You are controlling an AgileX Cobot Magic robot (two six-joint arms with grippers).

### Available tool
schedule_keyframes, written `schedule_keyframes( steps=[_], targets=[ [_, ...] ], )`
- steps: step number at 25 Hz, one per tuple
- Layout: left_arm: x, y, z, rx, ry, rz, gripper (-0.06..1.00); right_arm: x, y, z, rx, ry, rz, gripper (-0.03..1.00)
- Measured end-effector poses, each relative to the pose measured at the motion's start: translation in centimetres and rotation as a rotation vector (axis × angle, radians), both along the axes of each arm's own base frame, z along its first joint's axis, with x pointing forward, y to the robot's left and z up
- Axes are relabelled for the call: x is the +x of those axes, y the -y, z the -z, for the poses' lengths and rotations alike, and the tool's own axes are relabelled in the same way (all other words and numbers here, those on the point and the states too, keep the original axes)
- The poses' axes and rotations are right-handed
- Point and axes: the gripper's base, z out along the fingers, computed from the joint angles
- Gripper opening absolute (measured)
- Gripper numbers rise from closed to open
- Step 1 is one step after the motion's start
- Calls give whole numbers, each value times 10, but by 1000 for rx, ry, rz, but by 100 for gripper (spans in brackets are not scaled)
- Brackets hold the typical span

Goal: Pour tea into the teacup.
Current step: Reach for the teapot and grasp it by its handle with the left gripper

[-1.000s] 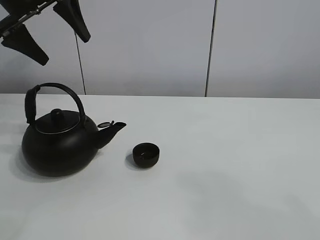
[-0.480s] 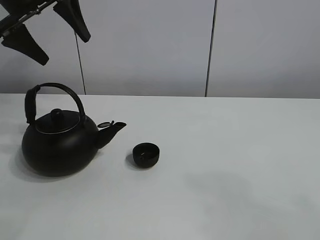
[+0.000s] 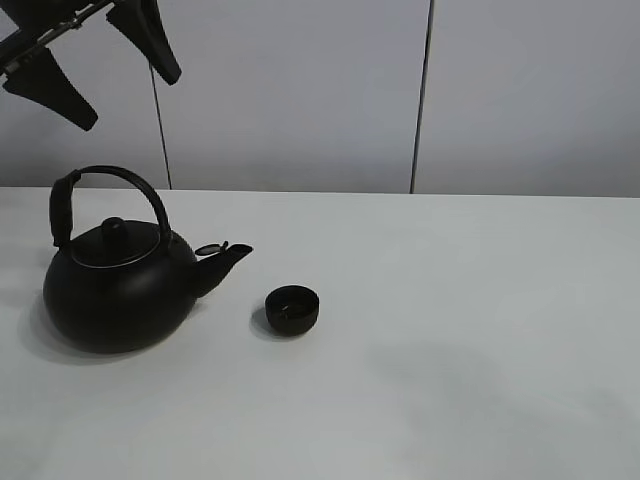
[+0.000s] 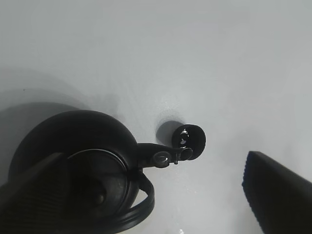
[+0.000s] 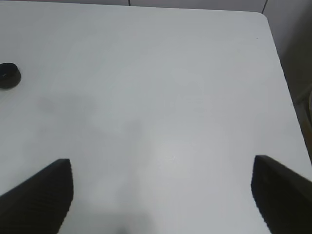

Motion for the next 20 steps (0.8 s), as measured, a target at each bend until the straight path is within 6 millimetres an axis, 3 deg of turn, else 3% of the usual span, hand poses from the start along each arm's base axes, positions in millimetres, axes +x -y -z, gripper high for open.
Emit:
schedule_keyframes(
  steps=[9,12,17,20],
  targets=[
    [-4,-1,-8,34,25,7,70,0,0,0,0,1,0,68],
    [-21,-1,-45,153,176,26,70,0,0,0,1,1,0,68],
    [-85,7,-138,287,571,51,70,0,0,0,1,1,0,68],
    [-116,12,-141,288,696,62,70,0,0,0,1,1,0,68]
  ],
)
